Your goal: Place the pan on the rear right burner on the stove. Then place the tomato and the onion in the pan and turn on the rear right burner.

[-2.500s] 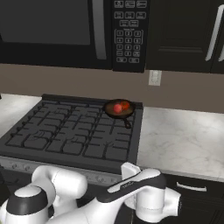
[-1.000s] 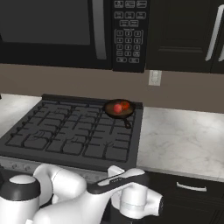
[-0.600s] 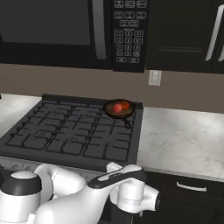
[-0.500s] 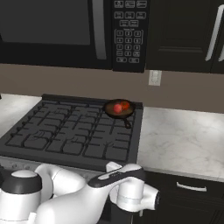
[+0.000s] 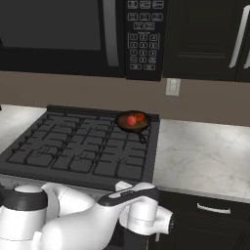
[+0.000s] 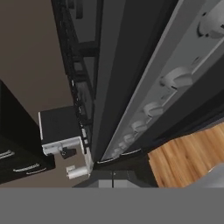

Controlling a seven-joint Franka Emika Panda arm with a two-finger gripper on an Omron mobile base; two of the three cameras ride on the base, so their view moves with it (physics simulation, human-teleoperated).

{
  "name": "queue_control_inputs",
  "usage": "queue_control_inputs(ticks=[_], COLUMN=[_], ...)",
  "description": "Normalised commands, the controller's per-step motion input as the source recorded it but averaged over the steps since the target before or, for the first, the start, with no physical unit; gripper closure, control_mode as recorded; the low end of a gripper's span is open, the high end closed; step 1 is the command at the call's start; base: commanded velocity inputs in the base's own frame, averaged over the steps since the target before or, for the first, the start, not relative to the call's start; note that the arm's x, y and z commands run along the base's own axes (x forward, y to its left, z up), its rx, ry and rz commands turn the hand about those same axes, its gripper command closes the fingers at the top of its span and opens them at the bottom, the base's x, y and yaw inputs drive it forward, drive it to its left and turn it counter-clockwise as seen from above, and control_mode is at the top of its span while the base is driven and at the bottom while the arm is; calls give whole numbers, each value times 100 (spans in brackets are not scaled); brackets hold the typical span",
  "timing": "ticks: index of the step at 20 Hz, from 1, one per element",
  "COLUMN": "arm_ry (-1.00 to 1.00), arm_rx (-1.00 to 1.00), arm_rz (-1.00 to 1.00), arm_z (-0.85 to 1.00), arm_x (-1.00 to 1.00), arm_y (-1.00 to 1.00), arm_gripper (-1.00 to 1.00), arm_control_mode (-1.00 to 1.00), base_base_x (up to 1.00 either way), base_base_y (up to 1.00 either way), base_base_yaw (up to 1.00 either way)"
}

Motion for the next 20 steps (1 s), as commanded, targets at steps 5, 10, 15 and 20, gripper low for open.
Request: queue_control_inputs(ticks=[5, 10, 15, 20], arm_ry=[0, 0, 0, 0], arm_rx=[0, 0, 0, 0], arm_rz=[0, 0, 0, -1], arm_z=[-6, -12, -15, -10], arm_x=[8, 2, 0, 0], arm_y=[10, 6, 2, 1], arm_gripper=[100, 100, 100, 100], arm_control_mode=[-100, -100, -100, -100], base_base_x=[0, 0, 0, 0], base_base_y=[0, 0, 0, 0], base_base_yaw=[0, 0, 0, 0])
